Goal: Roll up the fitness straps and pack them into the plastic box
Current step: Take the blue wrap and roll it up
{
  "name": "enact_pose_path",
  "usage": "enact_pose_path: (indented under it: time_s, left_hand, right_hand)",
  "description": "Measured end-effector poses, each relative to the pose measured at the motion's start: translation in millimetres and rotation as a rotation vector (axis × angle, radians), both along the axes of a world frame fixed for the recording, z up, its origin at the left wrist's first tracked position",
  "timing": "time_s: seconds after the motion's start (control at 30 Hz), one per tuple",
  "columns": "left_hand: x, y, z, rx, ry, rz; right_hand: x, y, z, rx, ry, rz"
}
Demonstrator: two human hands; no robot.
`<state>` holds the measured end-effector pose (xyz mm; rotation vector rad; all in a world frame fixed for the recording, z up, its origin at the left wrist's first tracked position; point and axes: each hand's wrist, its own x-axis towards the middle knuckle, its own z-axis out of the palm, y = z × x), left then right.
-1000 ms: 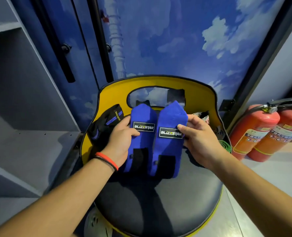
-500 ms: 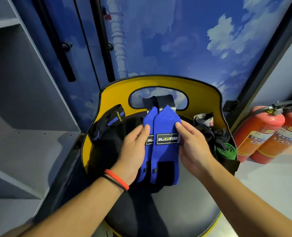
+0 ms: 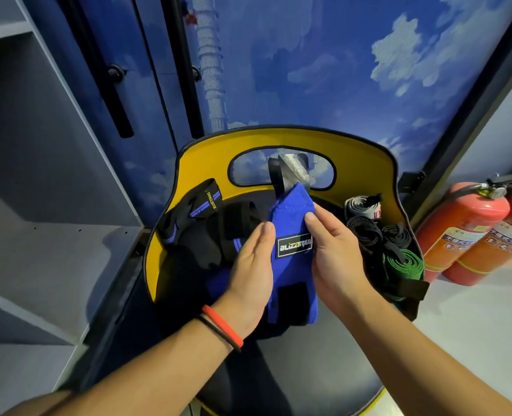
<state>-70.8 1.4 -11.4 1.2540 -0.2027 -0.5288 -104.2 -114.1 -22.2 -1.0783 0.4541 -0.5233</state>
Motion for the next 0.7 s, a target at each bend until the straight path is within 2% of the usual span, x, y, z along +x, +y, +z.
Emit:
enact_pose_path:
  time_s: [0.1, 0.17, 0.23, 0.33, 0.5, 0.6, 0.7]
  left_hand:
    - [-4.1, -0.1, -1.4, 0.129, -0.17, -0.04]
    - [-5.2, -1.4, -0.9, 0.32, -0.414, -0.045]
    - [0.4, -1.6, -0.8, 0.501, -0.533, 0.029]
    - [10.9, 1.0, 0.6, 0.542, -0.503, 0.017]
    - [23.9, 1.6, 7.6, 0.487, -0.368, 0.108]
    - [25.6, 0.5, 13.1, 0.372, -0.236, 0.173]
    - [16.7, -1.3, 11.2, 0.382, -0.232, 0.154]
  right_hand:
    - [-0.9, -0.5, -0.8, -0.012, 0.029, -0.036]
    - [-1.7, -1.3, -1.9, -0.027, 0.043, -0.073]
    - [-2.0, -2.2, -3.3, -0.077, 0.059, -0.093]
    - [-1.1, -3.0, -2.1, -0.196, 0.103, -0.108]
    - [-8.6, 2.0, 5.0, -0.83, 0.244, -0.307]
    - [-14.9, 17.7, 3.1, -1.056, 0.222, -0.169]
    - [-15.0, 21.3, -0.6, -1.253, 0.294, -0.157]
